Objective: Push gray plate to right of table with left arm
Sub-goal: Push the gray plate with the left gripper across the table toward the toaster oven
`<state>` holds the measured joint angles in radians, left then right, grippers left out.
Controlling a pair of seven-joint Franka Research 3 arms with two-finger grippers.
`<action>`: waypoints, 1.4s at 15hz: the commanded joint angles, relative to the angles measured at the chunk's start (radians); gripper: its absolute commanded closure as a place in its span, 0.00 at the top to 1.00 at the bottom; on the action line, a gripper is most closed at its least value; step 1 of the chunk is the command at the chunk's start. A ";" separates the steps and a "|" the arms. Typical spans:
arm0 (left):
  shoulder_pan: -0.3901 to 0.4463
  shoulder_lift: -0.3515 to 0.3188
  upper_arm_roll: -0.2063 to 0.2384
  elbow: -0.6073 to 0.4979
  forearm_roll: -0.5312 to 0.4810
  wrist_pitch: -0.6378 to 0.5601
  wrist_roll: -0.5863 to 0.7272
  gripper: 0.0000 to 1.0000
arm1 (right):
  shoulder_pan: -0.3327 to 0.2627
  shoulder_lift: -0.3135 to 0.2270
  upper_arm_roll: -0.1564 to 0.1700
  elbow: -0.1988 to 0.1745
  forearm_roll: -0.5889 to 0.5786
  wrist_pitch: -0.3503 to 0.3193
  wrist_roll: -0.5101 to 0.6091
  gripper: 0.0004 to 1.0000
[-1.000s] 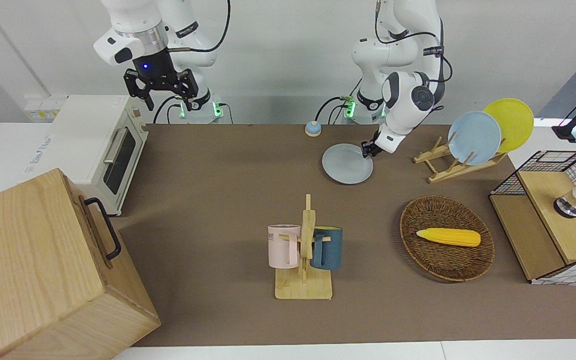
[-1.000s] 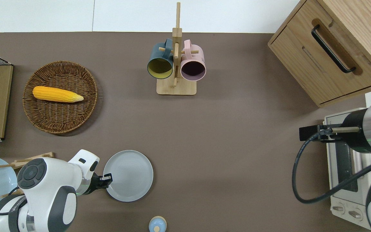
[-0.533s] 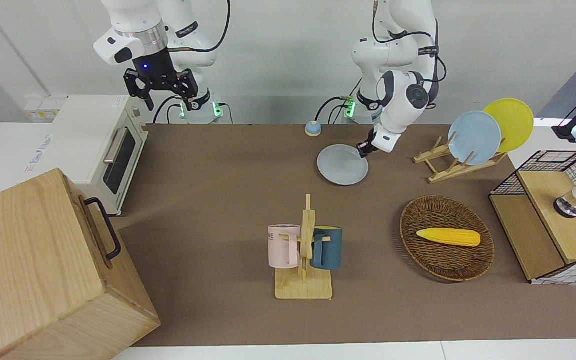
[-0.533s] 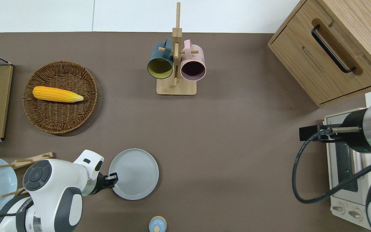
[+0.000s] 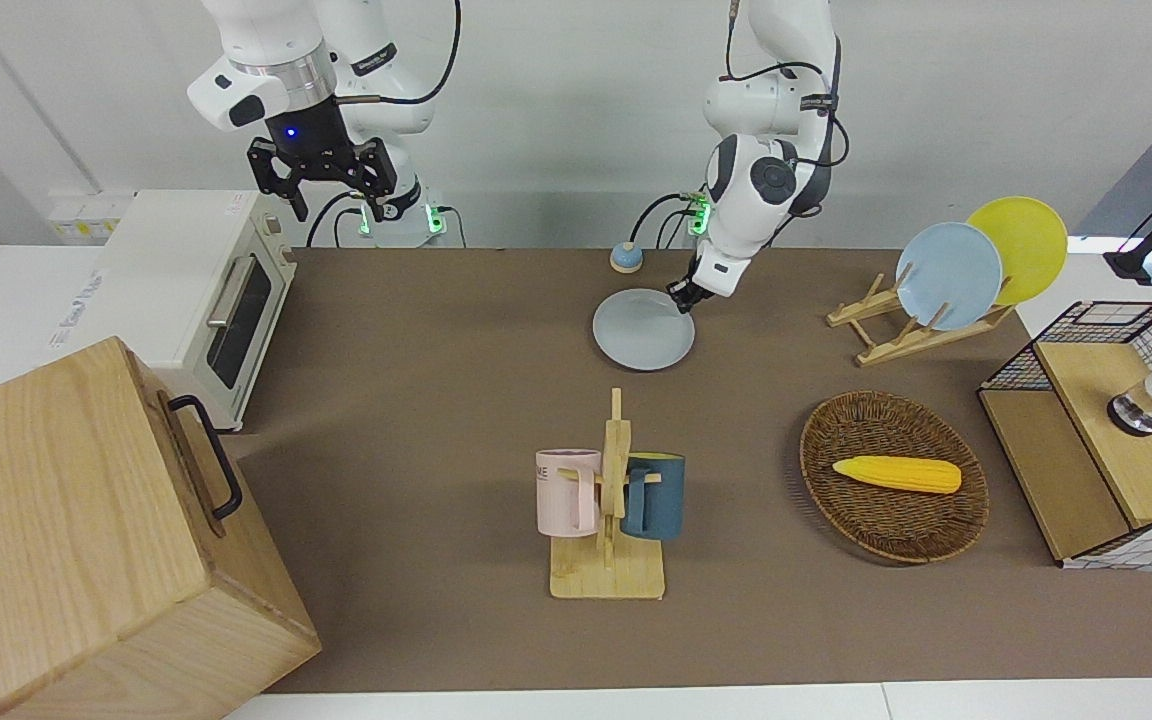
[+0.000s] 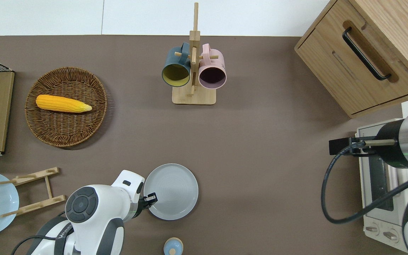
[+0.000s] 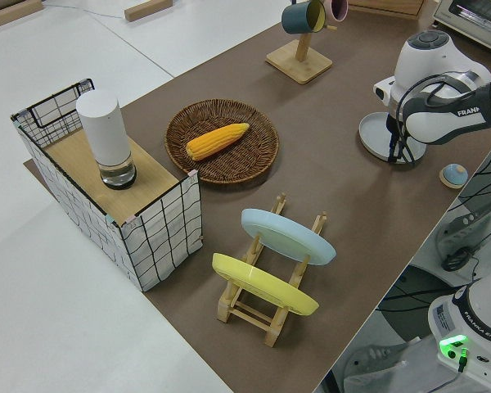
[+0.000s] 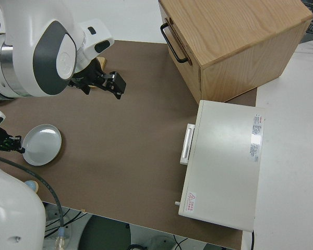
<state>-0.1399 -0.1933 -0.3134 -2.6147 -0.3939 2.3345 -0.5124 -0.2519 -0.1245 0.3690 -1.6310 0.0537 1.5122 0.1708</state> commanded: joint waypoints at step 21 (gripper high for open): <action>-0.405 0.436 0.013 0.384 -0.117 0.324 -0.310 0.00 | -0.024 -0.027 0.014 -0.027 0.021 0.000 0.010 1.00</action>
<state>-0.5049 0.1739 -0.3134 -2.2664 -0.4961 2.5903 -0.8113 -0.2519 -0.1245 0.3690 -1.6310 0.0537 1.5122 0.1708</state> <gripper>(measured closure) 0.978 0.004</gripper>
